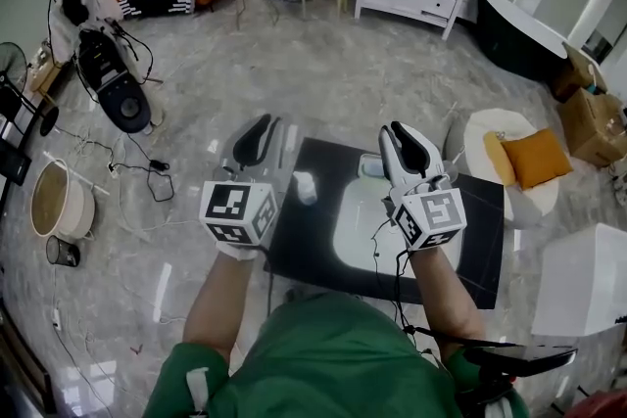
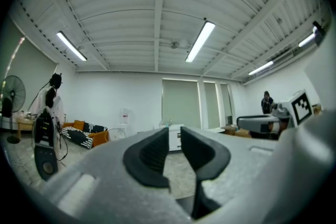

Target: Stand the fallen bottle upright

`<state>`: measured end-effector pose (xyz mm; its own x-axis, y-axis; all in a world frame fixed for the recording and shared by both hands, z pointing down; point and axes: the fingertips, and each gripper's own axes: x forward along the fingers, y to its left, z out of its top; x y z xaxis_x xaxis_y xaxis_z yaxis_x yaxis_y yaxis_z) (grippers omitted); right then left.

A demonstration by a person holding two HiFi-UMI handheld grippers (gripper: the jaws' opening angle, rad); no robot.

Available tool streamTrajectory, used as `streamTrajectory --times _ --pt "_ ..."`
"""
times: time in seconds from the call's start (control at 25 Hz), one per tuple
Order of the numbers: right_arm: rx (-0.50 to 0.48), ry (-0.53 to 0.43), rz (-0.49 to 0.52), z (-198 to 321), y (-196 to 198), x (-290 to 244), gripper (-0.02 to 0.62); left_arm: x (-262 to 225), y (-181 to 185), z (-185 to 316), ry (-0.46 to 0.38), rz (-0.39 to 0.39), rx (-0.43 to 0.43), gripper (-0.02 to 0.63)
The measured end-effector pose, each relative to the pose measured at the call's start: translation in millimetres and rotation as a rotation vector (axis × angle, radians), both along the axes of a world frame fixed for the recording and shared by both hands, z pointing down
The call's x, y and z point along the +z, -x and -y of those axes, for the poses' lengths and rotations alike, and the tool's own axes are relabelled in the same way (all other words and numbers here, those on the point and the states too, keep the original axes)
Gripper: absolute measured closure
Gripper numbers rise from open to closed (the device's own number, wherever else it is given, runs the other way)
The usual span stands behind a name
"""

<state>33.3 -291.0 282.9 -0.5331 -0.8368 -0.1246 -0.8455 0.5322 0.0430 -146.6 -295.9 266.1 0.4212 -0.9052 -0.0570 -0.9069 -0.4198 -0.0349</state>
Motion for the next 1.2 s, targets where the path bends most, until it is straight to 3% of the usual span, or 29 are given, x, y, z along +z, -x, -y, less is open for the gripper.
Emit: streamTrajectory --times 0.2,1.2 --pt "-0.007 0.016 0.023 -1 4 6 0.529 9 2 -2 0.028 -0.033 0.006 0.541" --pt "-0.011 0.031 0.03 -8 6 24 0.541 27 5 -10 0.042 0.002 0.0 0.543"
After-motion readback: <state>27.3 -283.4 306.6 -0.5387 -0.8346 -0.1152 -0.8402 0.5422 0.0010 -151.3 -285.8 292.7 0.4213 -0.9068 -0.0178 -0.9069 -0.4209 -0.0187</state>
